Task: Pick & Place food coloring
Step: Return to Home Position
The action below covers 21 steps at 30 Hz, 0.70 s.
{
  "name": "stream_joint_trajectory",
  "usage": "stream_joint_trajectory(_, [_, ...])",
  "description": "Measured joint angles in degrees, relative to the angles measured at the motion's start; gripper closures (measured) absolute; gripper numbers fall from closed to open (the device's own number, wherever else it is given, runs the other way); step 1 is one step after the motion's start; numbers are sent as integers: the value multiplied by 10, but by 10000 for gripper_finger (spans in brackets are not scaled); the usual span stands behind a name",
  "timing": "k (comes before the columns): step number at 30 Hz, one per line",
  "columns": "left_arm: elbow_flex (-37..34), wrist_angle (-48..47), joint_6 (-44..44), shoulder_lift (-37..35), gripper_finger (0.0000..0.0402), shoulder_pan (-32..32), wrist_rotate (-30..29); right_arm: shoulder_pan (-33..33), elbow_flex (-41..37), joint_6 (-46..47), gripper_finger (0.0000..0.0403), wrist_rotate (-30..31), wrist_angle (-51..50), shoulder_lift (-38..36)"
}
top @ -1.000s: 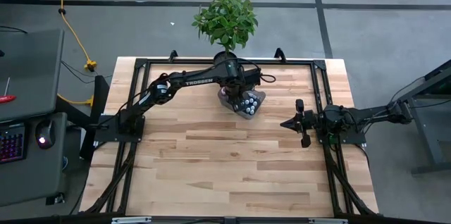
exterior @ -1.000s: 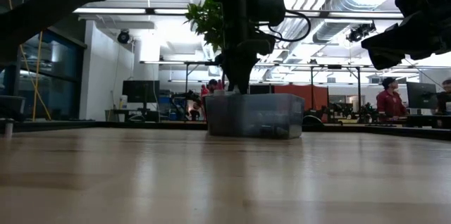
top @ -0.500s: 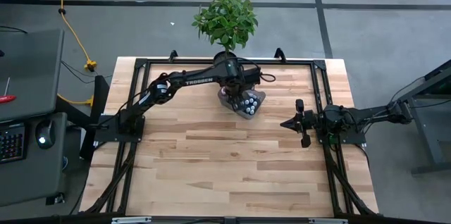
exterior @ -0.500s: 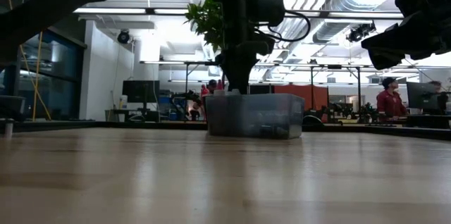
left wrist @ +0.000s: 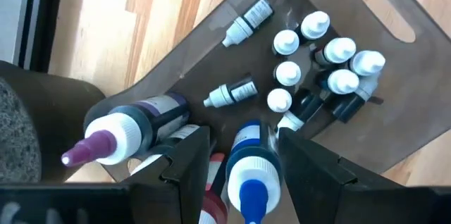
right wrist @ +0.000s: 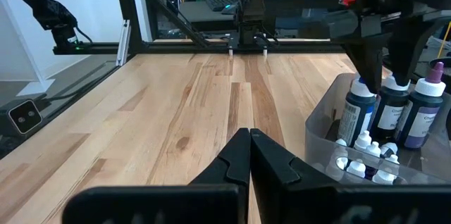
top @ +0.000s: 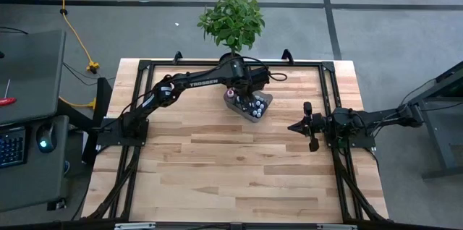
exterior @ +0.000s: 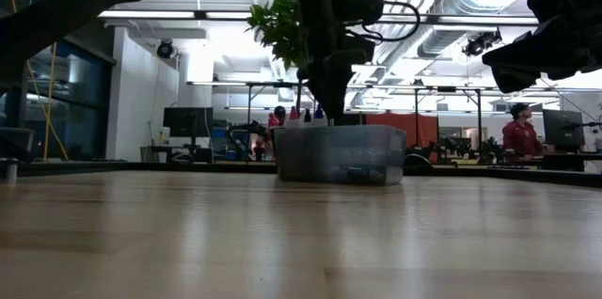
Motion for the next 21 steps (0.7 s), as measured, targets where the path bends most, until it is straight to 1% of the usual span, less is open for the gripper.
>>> stream_joint_trajectory(6, [0, 10, 13, -11, 238, -5, -2, 0, 0, 0, 400, 0, 0, 0])
stream_joint_trajectory(13, [1, 52, 42, -68, 238, -18, 5, 0, 0, 0, 400, 0, 2, 1])
stream_joint_trajectory(16, [1, 66, 49, -98, 238, -28, 21, 0, 0, 0, 400, 0, 2, 3])
stream_joint_trajectory(19, [1, 74, 52, -126, 238, -40, 50, 0, 0, 0, 400, 0, 0, 5])
stream_joint_trajectory(21, [1, 67, 61, -143, 238, -48, 65, 0, 0, 0, 400, 0, 0, 7])
